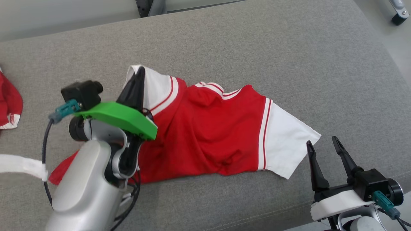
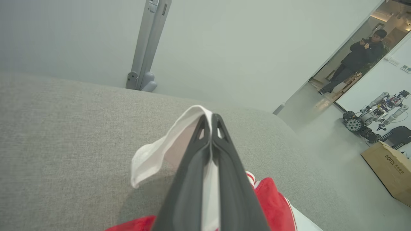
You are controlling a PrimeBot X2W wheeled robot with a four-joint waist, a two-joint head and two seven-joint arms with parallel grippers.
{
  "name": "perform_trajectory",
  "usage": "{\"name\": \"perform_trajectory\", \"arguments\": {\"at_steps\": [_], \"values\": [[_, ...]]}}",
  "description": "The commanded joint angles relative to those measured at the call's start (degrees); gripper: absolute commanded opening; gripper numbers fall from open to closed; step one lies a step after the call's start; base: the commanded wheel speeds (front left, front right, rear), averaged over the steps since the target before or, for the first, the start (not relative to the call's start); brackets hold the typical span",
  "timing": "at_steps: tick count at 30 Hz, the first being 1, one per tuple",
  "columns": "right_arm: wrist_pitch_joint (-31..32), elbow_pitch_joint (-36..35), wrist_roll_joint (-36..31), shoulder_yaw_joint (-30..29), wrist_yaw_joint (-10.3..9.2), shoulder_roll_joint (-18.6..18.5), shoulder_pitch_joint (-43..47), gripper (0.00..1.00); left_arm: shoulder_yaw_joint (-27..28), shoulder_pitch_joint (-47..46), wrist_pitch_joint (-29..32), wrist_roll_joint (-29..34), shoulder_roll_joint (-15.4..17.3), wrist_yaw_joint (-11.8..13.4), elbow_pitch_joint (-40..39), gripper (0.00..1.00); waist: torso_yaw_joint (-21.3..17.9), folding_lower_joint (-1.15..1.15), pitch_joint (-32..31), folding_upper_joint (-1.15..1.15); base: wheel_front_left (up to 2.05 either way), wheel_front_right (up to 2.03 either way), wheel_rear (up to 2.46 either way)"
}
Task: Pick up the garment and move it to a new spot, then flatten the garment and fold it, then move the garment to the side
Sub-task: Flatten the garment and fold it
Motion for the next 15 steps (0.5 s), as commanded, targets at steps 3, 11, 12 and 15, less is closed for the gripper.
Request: {"name": "perform_trajectory", "arguments": {"at_steps": [3,11,12,15], "values": [[-0.01,0.18,0.41,0.23,-0.04,0.13,-0.85,1.0,0.44,-5.01,0.86,0.92,0.49,0.52,1.01,0.0,-0.58,0.0,0.03,0.0,0.0,0.0,0.0],[-0.01,0.77,0.53,0.73,-0.04,0.24,-0.66,1.0,3.61,-20.78,-3.14,5.04,1.91,2.79,12.19,0.0,-2.98,0.0,-0.75,0.0,0.0,0.0,0.0],[-0.01,0.84,0.52,0.74,-0.04,0.27,-0.55,1.0,4.3,-21.95,-4.32,5.27,1.94,3.15,13.25,0.0,-3.23,0.0,-0.96,0.0,0.0,0.0,0.0],[-0.01,0.8,0.57,0.64,-0.04,0.29,-0.09,1.0,6.13,-25.44,-8.2,6.0,2.17,4.49,15.78,0.0,-3.54,0.0,-1.2,0.0,0.0,0.0,0.0]]}}
